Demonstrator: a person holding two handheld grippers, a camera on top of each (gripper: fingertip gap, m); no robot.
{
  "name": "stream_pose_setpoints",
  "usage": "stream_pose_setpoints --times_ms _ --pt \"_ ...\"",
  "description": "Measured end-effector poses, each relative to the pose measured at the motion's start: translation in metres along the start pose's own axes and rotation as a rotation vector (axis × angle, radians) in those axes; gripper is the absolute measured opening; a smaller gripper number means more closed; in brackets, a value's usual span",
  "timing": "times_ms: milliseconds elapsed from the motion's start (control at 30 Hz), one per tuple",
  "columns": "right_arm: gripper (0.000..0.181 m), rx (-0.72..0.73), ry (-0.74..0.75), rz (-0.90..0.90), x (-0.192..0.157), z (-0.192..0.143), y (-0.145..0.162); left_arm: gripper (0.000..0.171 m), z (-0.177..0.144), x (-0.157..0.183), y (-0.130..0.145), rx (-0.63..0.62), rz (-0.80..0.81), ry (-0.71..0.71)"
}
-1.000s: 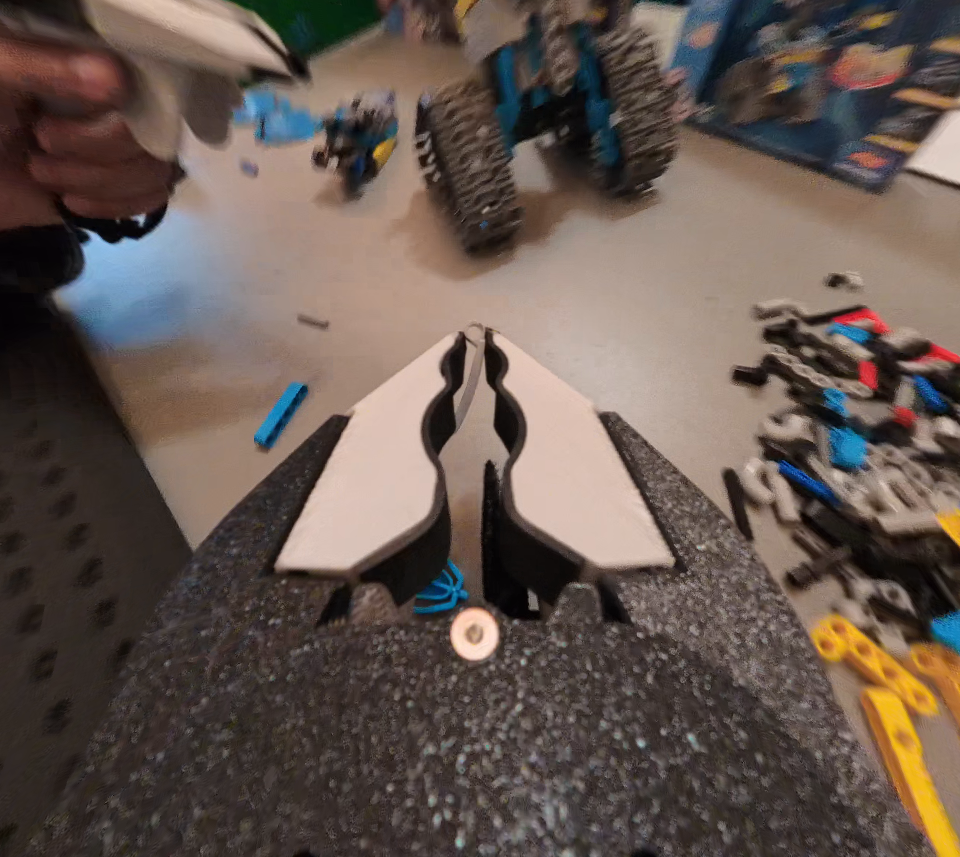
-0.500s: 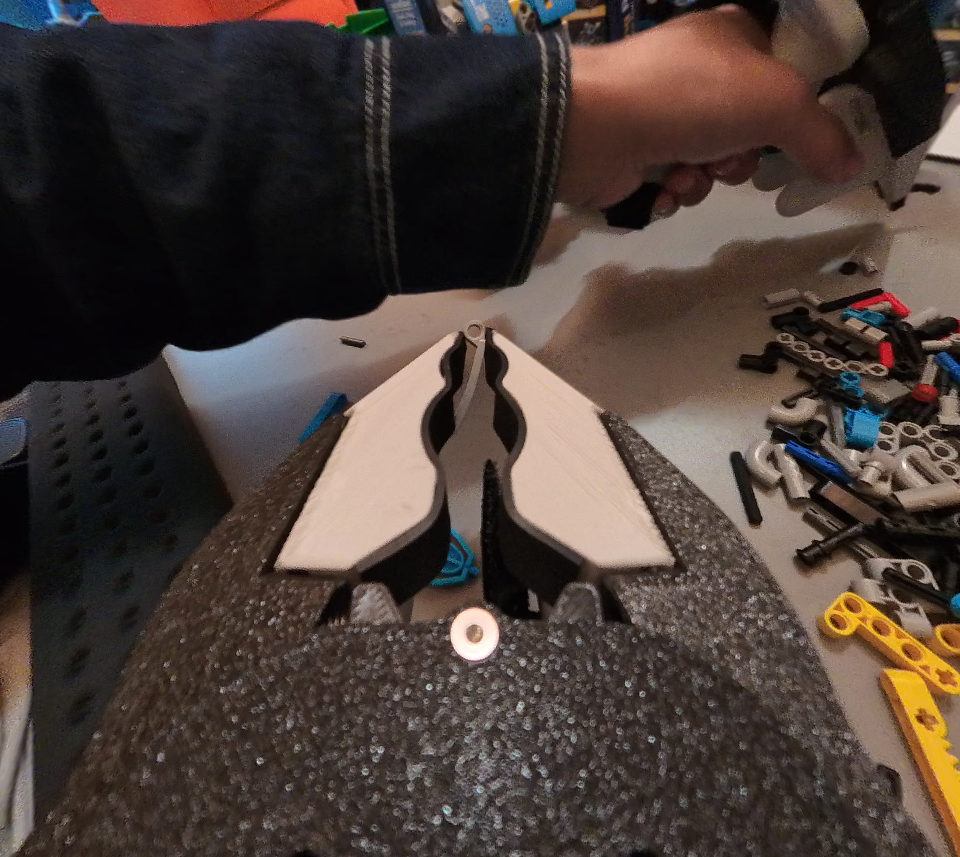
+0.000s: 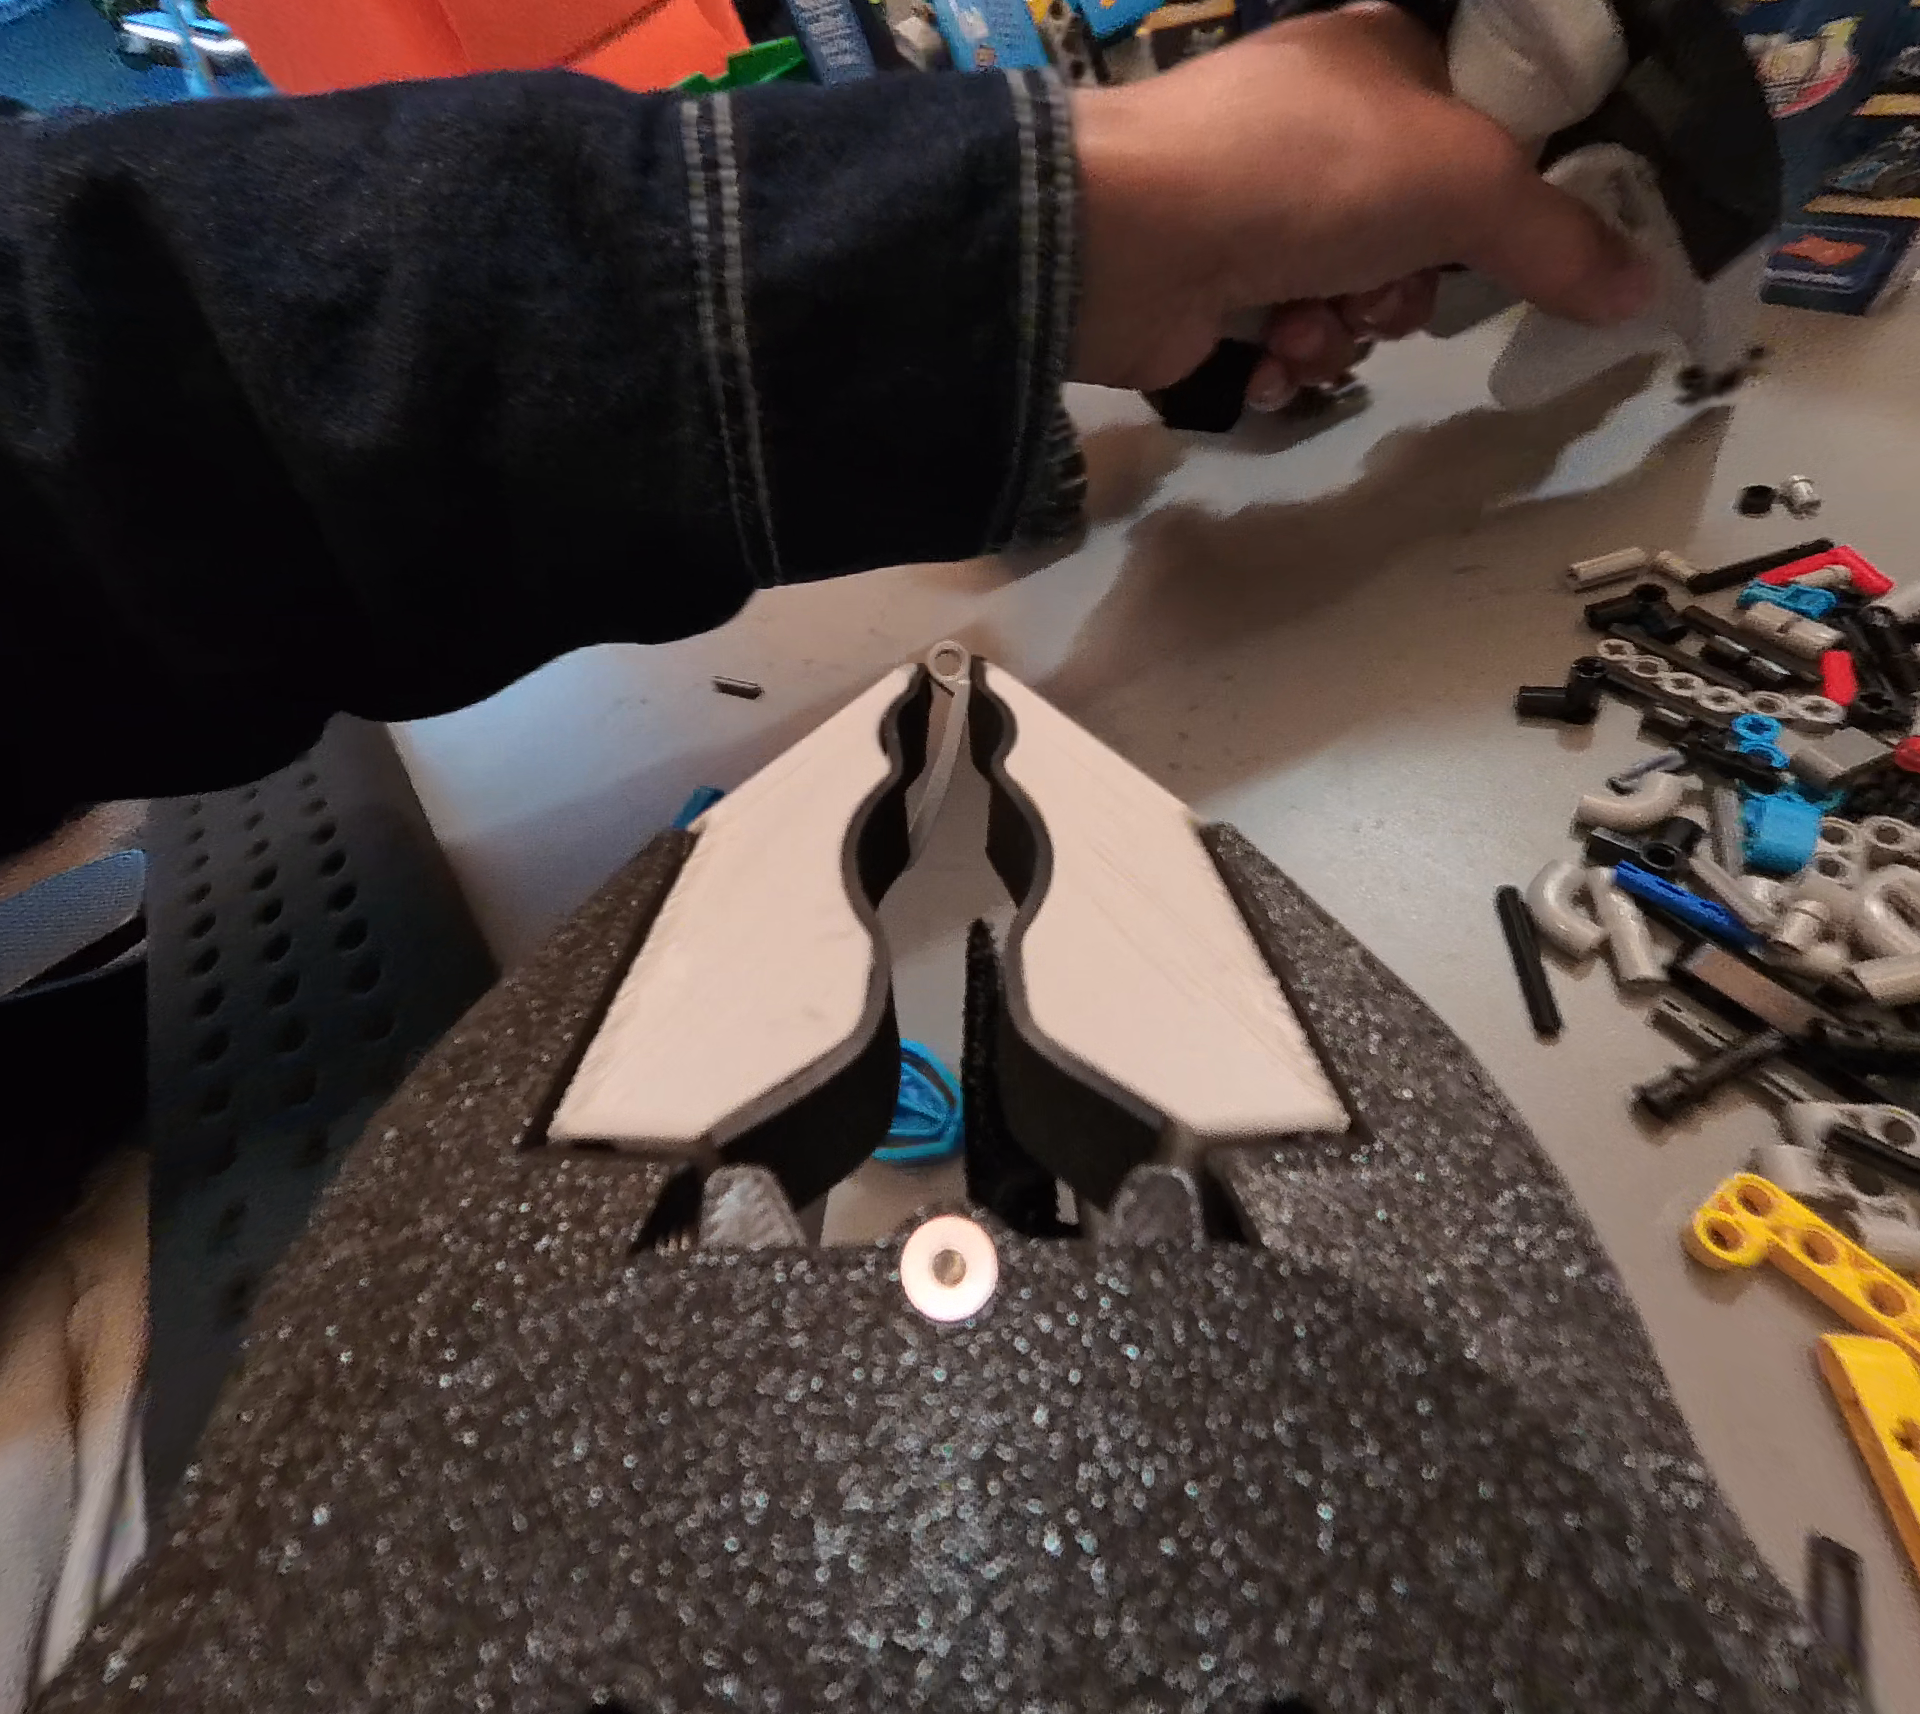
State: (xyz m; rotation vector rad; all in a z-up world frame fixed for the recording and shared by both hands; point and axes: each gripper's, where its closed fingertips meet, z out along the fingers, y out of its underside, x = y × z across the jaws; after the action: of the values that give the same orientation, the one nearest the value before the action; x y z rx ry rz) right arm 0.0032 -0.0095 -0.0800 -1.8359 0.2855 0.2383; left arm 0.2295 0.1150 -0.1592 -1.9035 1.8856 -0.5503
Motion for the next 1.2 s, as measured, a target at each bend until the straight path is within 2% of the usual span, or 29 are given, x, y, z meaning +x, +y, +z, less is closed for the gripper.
stream_pose_setpoints --times_ms 100,167,233,300,367,400,500,600,733,833,933,1033,1100,1200 --pt "0.005 -0.042 0.142 -0.059 0.034 -0.017 0.0 0.042 -0.033 0.014 0.005 0.047 0.009 0.063" --pt "0.005 -0.129 0.376 -0.172 0.094 -0.062 0.001 0.045 -0.084 0.045 0.02 0.15 0.066 0.185" --pt "0.005 -0.154 0.506 -0.115 0.147 -0.116 -0.001 0.044 -0.141 0.074 0.059 0.247 0.153 0.291" --pt "0.005 -0.217 0.47 0.038 0.176 -0.149 0.01 0.044 -0.186 0.093 0.113 0.304 0.261 0.39" --pt "0.005 -0.299 0.545 0.043 0.204 -0.179 0.02 0.035 -0.205 0.082 0.166 0.309 0.329 0.376" --pt "0.005 -0.329 0.604 0.022 0.218 -0.194 0.023 0.036 -0.209 0.071 0.188 0.309 0.347 0.353" --pt "0.005 -0.336 0.564 0.101 0.232 -0.217 0.027 0.035 -0.217 0.038 0.239 0.318 0.323 0.339" --pt "0.005 -0.303 0.642 0.164 0.269 -0.243 0.023 0.034 -0.219 0.015 0.265 0.339 0.215 0.36" --pt "0.005 -0.512 0.559 0.258 0.273 -0.253 0.062 0.034 -0.208 0.006 0.278 0.336 0.203 0.334" --pt "0.005 -0.613 0.675 0.213 0.281 -0.271 0.069 0.034 -0.199 0.012 0.285 0.307 0.265 0.322" --pt "0.007 -0.641 0.664 0.292 0.279 -0.273 0.077 0.034 -0.193 0.018 0.288 0.268 0.311 0.317" --pt "0.022 -0.639 0.694 0.305 0.279 -0.281 0.077 0.034 -0.196 0.021 0.287 0.289 0.328 0.321" --pt "0.035 -0.6 0.722 0.303 0.272 -0.289 0.064 0.034 -0.198 0.02 0.289 0.296 0.323 0.33" --pt "0.04 -0.432 0.804 0.221 0.25 -0.292 0.015 0.034 -0.196 0.016 0.289 0.29 0.296 0.33"
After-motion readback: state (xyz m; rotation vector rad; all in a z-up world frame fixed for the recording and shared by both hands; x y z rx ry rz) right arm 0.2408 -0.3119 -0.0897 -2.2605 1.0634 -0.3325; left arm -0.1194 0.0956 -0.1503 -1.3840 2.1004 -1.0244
